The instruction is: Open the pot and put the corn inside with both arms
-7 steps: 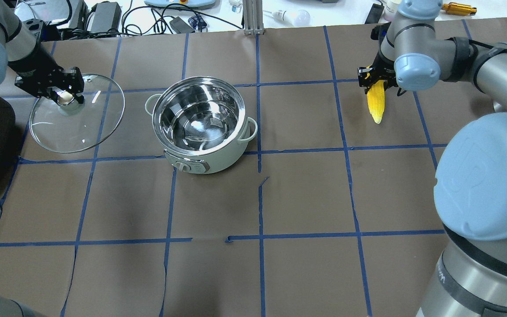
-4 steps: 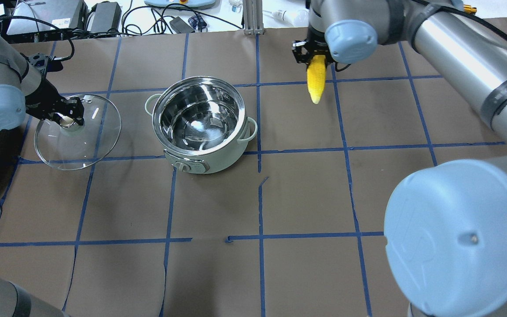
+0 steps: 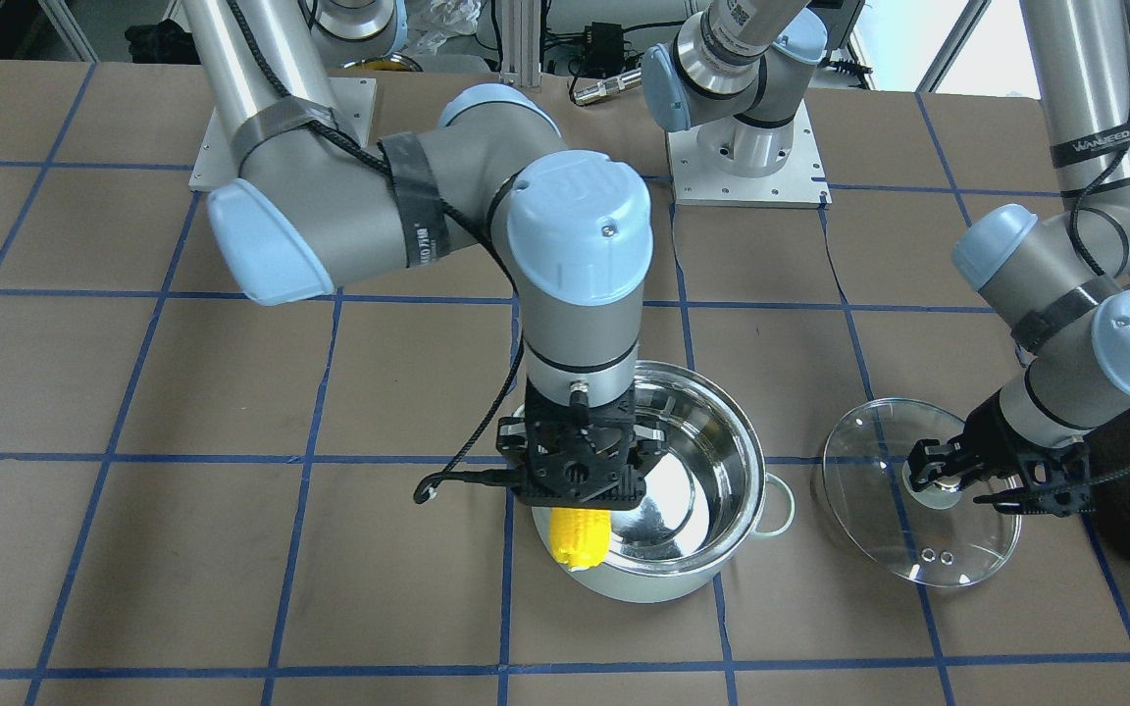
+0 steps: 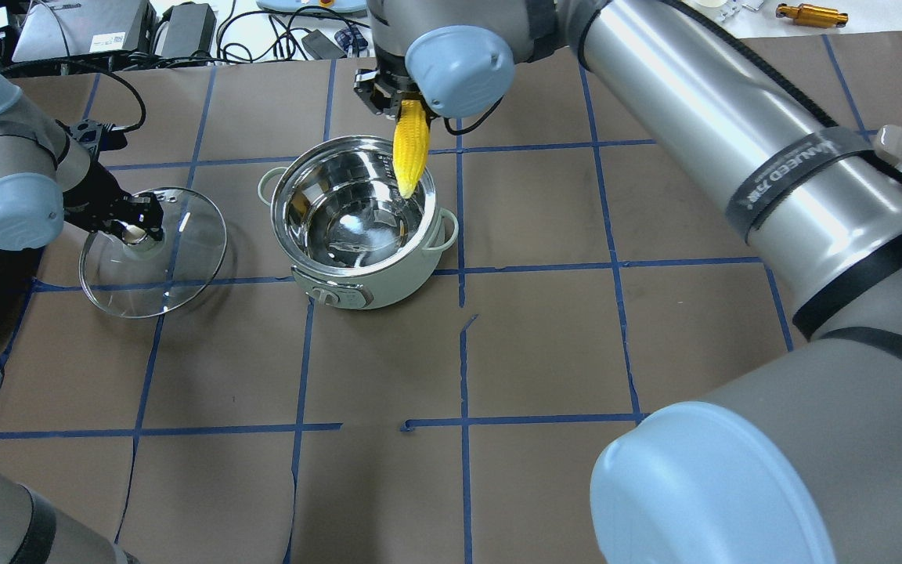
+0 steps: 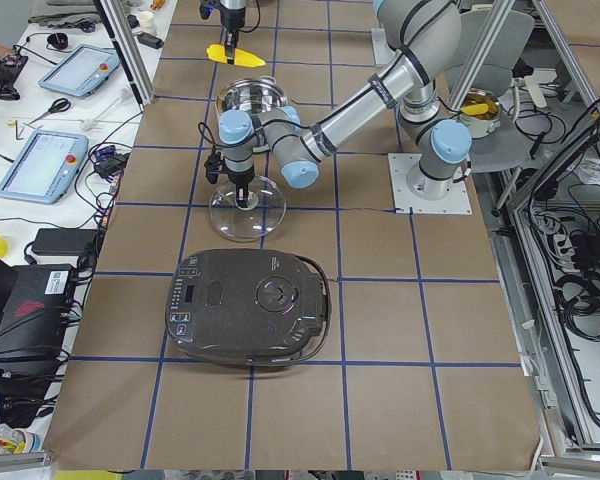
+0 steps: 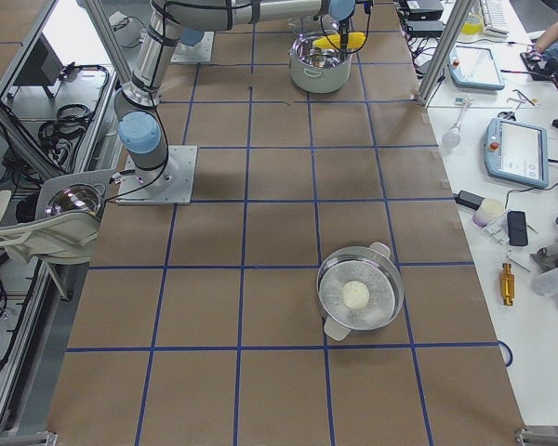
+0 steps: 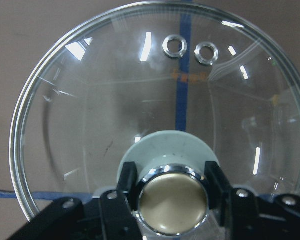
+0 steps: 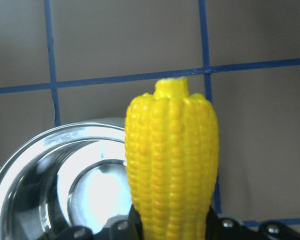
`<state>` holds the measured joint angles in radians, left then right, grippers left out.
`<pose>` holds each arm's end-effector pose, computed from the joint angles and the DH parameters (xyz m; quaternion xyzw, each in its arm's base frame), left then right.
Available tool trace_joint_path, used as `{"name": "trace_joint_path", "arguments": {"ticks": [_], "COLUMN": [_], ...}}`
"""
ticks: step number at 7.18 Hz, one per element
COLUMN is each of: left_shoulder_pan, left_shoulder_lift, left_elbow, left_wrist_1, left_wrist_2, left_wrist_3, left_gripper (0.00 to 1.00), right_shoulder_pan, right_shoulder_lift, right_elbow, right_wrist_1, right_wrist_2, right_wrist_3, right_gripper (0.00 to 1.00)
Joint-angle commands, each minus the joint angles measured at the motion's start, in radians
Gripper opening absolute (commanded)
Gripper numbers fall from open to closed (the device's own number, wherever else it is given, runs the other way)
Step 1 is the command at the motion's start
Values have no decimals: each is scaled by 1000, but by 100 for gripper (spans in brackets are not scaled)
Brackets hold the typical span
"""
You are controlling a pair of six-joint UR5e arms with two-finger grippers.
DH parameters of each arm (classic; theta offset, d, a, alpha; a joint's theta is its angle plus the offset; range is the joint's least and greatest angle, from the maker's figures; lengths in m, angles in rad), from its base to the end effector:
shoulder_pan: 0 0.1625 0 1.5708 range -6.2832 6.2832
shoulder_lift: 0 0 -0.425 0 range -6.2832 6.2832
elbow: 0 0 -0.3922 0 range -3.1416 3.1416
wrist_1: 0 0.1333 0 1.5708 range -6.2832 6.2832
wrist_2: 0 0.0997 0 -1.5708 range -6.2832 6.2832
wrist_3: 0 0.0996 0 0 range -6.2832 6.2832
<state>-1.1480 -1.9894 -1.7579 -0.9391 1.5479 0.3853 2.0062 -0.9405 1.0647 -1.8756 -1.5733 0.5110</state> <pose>0.1215 -0.6005 0.2306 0.0186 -0.9997 0.0164 0.0054 0.4393 -0.6290 0.3772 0.0377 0.9952 -0.0808 0.0400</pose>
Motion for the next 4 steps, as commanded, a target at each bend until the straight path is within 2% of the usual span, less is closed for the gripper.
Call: {"name": "trace_joint_path", "arguments": {"ticks": [1, 2, 3, 4], "left_shoulder_pan": [1, 1, 1, 1], "left_shoulder_lift": [-9, -12, -17, -17], "left_elbow": [-2, -2, -2, -2], "left_wrist_1": [-1, -1, -3, -3], "left_wrist_2": [1, 1, 1, 1], "left_wrist_3": [0, 0, 0, -2], "left_gripper": [23, 37, 64, 82], "right_shoulder_pan": [75, 77, 81, 83], "right_shoulder_lift": [78, 83, 85, 83], "right_elbow": [-11, -11, -9, -8], "right_wrist_1": [-77, -77, -79, -79], "right_wrist_2": [2, 2, 2, 2], "right_wrist_3": [53, 47, 37, 35], "right_gripper": [0, 4, 67, 100]}}
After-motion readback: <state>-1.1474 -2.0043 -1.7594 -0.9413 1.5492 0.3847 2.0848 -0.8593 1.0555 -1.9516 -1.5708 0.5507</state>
